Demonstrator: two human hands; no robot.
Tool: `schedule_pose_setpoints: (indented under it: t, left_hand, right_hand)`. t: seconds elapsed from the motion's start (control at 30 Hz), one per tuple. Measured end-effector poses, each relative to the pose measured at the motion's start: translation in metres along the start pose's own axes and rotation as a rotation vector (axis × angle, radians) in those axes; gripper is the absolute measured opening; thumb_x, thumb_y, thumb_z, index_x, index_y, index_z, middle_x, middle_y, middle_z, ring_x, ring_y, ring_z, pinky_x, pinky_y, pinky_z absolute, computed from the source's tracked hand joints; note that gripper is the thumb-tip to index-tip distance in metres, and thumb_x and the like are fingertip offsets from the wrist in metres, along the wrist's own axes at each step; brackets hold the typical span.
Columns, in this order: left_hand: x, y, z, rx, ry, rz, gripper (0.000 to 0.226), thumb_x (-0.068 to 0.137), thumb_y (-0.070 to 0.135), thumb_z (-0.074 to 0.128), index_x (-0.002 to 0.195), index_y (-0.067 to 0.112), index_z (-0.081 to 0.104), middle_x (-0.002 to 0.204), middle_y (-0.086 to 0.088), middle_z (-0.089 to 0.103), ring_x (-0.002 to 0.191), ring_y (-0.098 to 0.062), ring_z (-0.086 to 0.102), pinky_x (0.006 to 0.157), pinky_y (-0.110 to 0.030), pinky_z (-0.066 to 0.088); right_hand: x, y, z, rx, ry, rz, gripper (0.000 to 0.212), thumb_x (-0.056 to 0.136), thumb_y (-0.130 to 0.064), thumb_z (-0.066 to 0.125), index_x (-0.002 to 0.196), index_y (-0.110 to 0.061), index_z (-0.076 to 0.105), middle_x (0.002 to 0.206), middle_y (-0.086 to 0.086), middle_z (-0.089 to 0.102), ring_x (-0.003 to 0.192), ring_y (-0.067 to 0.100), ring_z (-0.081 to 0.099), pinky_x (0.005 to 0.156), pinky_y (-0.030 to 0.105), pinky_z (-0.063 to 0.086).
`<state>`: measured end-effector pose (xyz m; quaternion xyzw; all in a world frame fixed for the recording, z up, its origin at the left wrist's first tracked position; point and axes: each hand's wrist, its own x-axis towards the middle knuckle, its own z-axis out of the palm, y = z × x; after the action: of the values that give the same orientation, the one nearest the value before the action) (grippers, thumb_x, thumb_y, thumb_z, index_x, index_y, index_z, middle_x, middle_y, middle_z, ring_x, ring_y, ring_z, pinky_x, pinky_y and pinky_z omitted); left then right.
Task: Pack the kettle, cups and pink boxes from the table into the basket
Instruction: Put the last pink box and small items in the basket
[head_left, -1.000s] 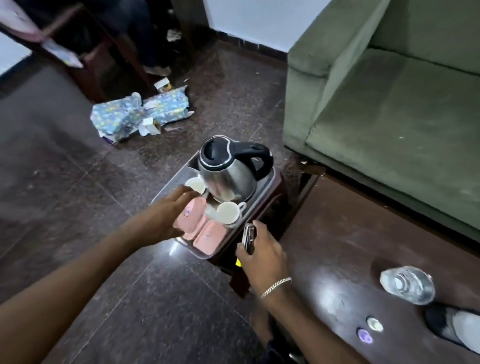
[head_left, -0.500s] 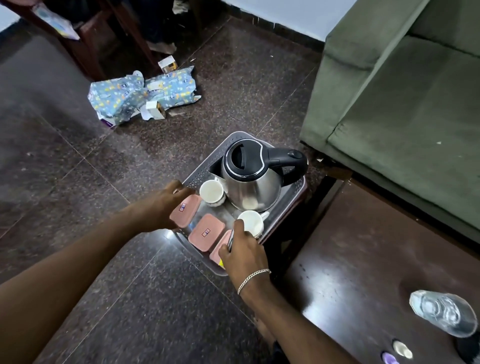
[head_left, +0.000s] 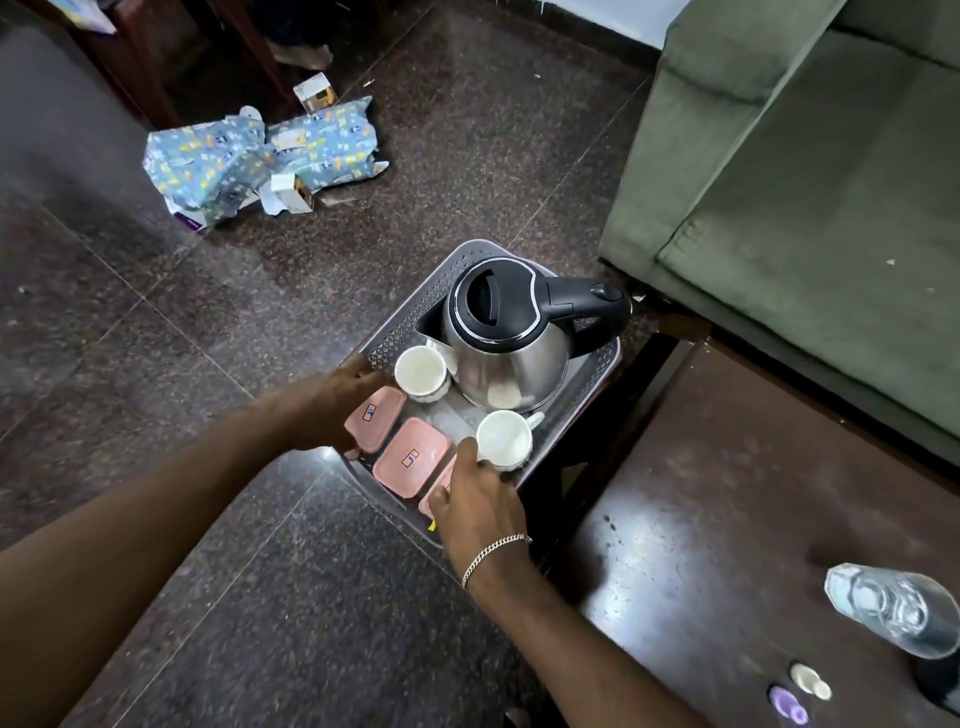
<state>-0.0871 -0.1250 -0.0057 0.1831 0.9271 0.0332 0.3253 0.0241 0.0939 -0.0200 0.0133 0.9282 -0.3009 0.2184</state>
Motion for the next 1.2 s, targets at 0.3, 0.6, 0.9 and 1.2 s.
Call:
schedule_pose_setpoints:
  t: [0.3,0.6,0.9,1.2]
  left_hand:
    - [-0.003,0.002,0.005,0.053,0.034,-0.018,0.097,0.065,0.018,0.096,0.146,0.01,0.044,0.143,-0.011,0.053,0.119,-0.033,0.065,0.092,-0.042,0.056]
    - [-0.036,0.021,0.002,0.157,0.146,-0.106,0.071,0.073,0.028,0.092,0.13,0.004,0.056,0.127,-0.015,0.062,0.102,-0.041,0.072,0.08,-0.047,0.057]
    - [-0.058,0.113,0.0,0.225,0.22,0.123,0.068,0.077,0.057,0.083,0.126,0.011,0.066,0.117,-0.008,0.068,0.088,-0.034,0.074,0.064,-0.041,0.06]
    - [-0.022,0.262,0.021,0.181,0.229,0.353,0.095,0.08,0.086,0.056,0.149,0.02,0.054,0.145,-0.007,0.058,0.12,-0.028,0.068,0.084,-0.036,0.06]
  right_hand:
    - [0.003,0.003,0.005,0.021,0.009,0.017,0.039,0.093,-0.028,0.065,0.119,-0.014,0.04,0.113,0.016,0.066,0.104,0.04,0.066,0.08,0.045,0.053]
    - [-0.015,0.02,-0.013,0.023,0.143,-0.1,0.039,0.092,-0.039,0.066,0.112,-0.014,0.043,0.105,0.012,0.063,0.09,0.04,0.068,0.066,0.042,0.051]
    - [-0.062,0.091,-0.049,-0.002,0.345,-0.138,0.035,0.089,-0.047,0.062,0.106,-0.017,0.054,0.104,0.005,0.058,0.09,0.029,0.061,0.073,0.042,0.055]
    - [-0.133,0.216,-0.089,-0.089,0.405,0.022,0.065,0.08,-0.066,0.061,0.124,-0.017,0.06,0.119,0.004,0.062,0.099,0.03,0.061,0.08,0.044,0.055]
